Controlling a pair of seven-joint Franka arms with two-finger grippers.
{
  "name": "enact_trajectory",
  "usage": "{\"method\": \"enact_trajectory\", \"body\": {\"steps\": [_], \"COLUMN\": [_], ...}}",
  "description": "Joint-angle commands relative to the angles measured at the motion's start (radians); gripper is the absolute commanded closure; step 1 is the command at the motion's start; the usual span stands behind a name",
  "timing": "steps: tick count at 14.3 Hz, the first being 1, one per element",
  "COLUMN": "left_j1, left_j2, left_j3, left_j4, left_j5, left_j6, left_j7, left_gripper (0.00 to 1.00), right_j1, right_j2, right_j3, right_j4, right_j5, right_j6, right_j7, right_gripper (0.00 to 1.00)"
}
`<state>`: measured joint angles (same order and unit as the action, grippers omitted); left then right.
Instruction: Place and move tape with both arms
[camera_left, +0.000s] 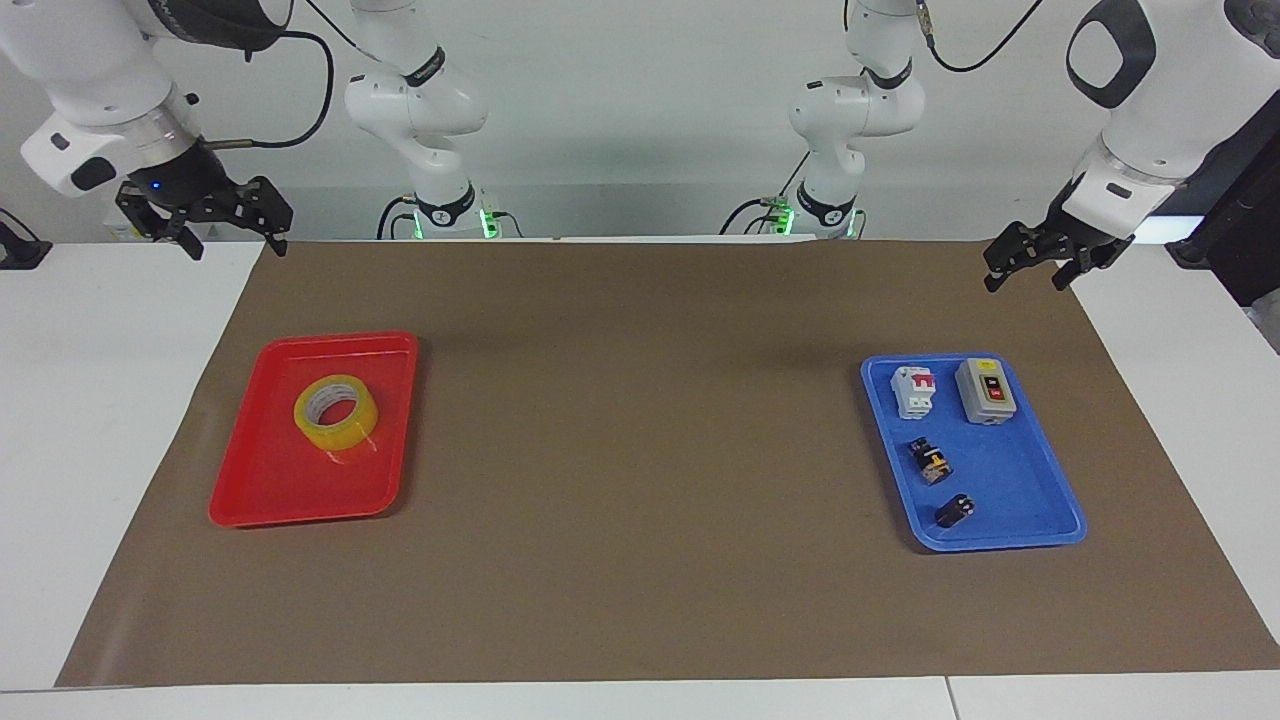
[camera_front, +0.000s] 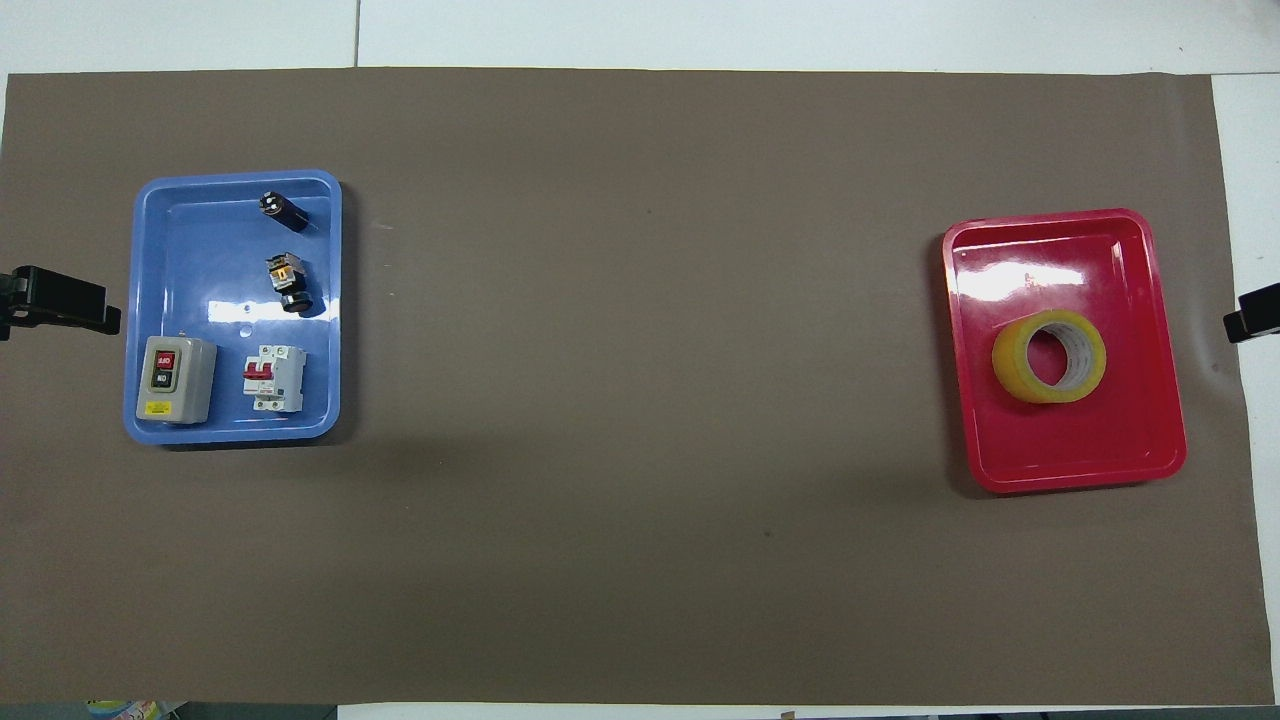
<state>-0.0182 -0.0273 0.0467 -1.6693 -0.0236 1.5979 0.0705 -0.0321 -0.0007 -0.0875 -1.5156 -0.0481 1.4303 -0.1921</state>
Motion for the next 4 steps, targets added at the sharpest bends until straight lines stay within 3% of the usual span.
{"method": "enact_trajectory", "body": {"steps": [1, 4], "left_j1": [0.001, 0.001], "left_j2": [-0.009, -0.009], "left_j3": [-0.001, -0.001], "left_j4": [-0.01, -0.01], "left_j5": [-0.01, -0.01], "left_j6": [-0.003, -0.003], "left_j7": [0.008, 0.008], "left_gripper": [0.0, 0.0], "right_j1": [0.003, 0.001], "right_j2": [-0.007, -0.007], "right_j3": [0.011, 0.011], "right_j4": [-0.012, -0.012], "right_j5": [0.005, 0.007], "right_j6": [0.024, 0.027], "right_j7": [0.01, 0.011], "right_gripper": [0.0, 0.0]}}
